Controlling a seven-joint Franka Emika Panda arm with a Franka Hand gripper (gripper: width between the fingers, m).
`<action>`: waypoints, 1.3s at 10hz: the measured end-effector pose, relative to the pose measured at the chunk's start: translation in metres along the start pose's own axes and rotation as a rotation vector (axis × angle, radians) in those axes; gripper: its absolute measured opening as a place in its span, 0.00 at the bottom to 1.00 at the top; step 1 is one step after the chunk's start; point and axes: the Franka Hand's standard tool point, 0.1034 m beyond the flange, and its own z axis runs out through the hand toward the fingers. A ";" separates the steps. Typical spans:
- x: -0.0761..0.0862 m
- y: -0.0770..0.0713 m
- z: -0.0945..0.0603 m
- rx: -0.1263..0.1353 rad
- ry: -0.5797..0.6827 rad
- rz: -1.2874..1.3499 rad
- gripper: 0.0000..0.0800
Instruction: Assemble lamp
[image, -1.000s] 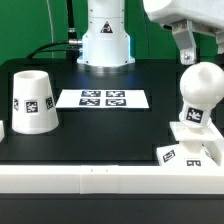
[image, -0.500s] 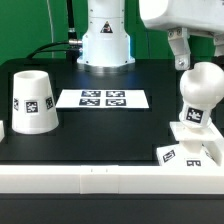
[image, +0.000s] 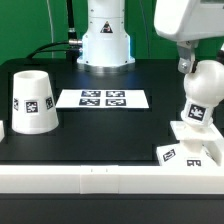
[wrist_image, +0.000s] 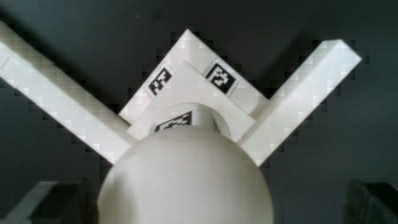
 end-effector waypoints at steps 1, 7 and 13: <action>0.003 0.008 0.002 0.007 -0.019 -0.017 0.87; 0.012 0.024 0.012 0.006 -0.004 -0.030 0.87; 0.013 0.022 0.019 0.013 -0.012 -0.035 0.72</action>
Offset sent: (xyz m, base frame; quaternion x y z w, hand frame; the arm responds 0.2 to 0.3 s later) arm 0.0320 -0.0121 0.0020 0.0038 0.0061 -0.0164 0.9998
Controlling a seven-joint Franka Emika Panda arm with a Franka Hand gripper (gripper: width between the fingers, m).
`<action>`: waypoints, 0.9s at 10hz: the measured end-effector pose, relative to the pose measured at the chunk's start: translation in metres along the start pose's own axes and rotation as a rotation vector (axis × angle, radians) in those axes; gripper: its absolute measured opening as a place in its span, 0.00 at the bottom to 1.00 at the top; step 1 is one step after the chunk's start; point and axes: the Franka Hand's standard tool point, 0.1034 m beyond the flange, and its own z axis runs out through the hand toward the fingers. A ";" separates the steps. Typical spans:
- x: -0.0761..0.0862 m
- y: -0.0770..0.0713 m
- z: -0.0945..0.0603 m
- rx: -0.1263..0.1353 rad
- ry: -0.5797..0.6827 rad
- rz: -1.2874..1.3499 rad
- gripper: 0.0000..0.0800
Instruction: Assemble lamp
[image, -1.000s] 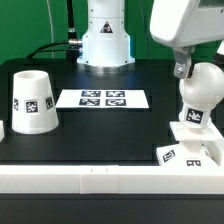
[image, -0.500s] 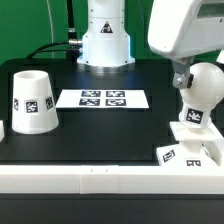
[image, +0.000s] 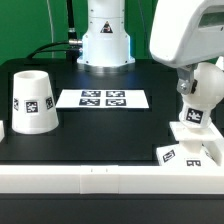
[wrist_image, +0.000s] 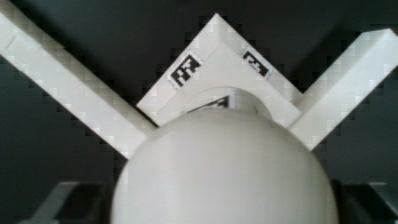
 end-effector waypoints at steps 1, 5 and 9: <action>0.000 0.000 0.000 0.000 0.000 0.000 0.72; 0.000 0.000 0.000 -0.001 0.008 0.038 0.72; -0.009 -0.005 0.001 -0.011 0.111 0.337 0.72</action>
Offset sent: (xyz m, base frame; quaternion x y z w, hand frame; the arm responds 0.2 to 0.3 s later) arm 0.0000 0.0000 0.0000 0.0000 0.0000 0.0650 0.9979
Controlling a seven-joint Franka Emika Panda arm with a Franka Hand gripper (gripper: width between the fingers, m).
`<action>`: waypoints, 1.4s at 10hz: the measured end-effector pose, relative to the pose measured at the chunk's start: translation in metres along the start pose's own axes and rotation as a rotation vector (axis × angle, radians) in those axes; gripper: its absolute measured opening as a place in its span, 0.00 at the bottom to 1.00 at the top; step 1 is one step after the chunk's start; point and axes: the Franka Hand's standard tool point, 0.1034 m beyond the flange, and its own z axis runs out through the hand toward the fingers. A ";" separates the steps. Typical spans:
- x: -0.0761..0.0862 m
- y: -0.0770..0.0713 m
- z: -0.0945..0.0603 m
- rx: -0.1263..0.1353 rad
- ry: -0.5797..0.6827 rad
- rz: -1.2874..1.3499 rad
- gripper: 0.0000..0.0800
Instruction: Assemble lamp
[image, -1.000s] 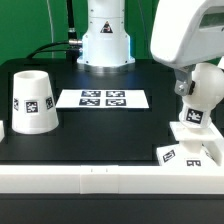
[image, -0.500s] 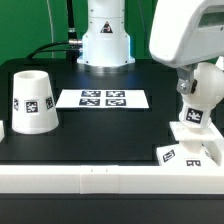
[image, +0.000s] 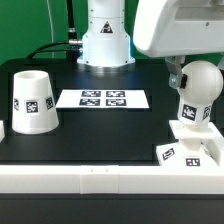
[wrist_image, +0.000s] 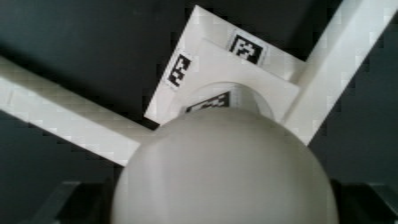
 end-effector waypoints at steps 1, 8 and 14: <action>0.002 0.001 0.000 -0.001 0.016 0.099 0.72; 0.002 0.006 0.000 0.004 0.023 0.541 0.72; 0.000 0.004 0.001 0.028 0.009 1.101 0.72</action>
Offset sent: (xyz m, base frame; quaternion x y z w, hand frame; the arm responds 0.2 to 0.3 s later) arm 0.0000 0.0000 0.0000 0.0000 0.0000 0.1938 0.9810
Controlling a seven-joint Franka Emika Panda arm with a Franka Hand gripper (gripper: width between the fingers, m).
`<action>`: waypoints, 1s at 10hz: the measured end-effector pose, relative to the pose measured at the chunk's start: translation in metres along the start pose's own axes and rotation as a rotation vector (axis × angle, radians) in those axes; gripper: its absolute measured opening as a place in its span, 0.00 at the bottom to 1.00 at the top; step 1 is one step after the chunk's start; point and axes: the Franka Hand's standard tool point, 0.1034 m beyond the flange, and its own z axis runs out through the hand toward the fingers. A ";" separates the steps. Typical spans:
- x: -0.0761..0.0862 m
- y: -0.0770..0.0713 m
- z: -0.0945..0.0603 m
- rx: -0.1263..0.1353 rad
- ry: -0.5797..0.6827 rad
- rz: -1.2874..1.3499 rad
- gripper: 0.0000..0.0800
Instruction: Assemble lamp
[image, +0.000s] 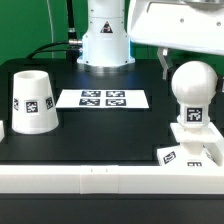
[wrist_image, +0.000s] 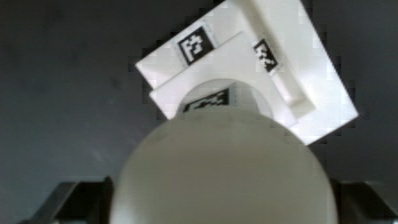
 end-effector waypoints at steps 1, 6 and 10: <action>-0.003 -0.001 0.000 0.001 -0.010 0.085 0.72; -0.007 -0.002 0.001 0.019 -0.074 0.375 0.72; -0.009 -0.004 0.001 0.025 -0.093 0.469 0.72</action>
Offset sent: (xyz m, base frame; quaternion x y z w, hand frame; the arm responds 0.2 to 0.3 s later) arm 0.0113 -0.0015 0.0019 0.0019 -0.0147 0.1935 0.9810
